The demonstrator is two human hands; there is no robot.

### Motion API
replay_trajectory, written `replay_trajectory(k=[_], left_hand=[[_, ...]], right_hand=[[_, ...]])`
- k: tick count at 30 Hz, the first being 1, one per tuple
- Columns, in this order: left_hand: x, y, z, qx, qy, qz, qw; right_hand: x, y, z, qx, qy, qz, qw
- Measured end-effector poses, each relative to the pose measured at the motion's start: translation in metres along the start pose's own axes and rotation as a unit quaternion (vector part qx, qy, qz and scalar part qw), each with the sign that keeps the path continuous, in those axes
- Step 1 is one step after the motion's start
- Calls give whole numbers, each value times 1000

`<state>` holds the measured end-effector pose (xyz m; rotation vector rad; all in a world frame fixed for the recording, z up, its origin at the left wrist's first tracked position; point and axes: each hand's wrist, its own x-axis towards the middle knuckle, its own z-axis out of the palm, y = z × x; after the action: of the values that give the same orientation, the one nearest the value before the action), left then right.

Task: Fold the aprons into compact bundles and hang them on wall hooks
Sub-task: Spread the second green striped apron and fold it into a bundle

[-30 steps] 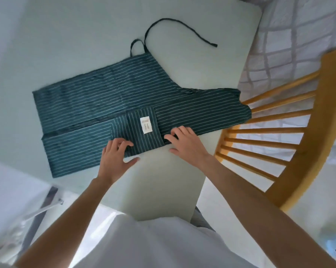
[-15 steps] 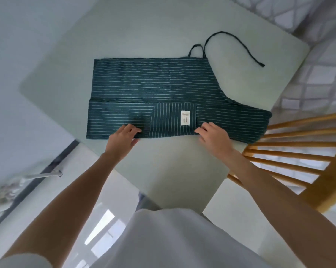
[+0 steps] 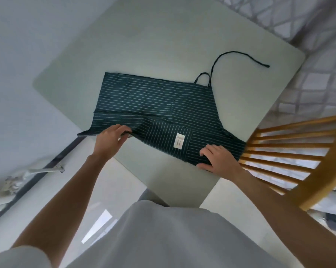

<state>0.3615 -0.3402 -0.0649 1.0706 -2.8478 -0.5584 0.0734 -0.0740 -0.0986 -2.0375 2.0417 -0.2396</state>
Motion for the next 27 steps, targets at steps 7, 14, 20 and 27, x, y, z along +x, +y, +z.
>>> replay_trajectory(k=[7,14,20,27], left_hand=[[21,-8,-1,-3,-21,32,999],[27,-18,-16,-13,-20,35,999],[93,-13,-36,38,3,62,997],[177,-25,-17,82,-53,-7,995]], right_hand=[[6,-34,13,19,-54,192,980],[13,-2,-51,138,76,258,953],[80,53,-91,3,160,294,942],[158,99,-73,54,113,413,902]])
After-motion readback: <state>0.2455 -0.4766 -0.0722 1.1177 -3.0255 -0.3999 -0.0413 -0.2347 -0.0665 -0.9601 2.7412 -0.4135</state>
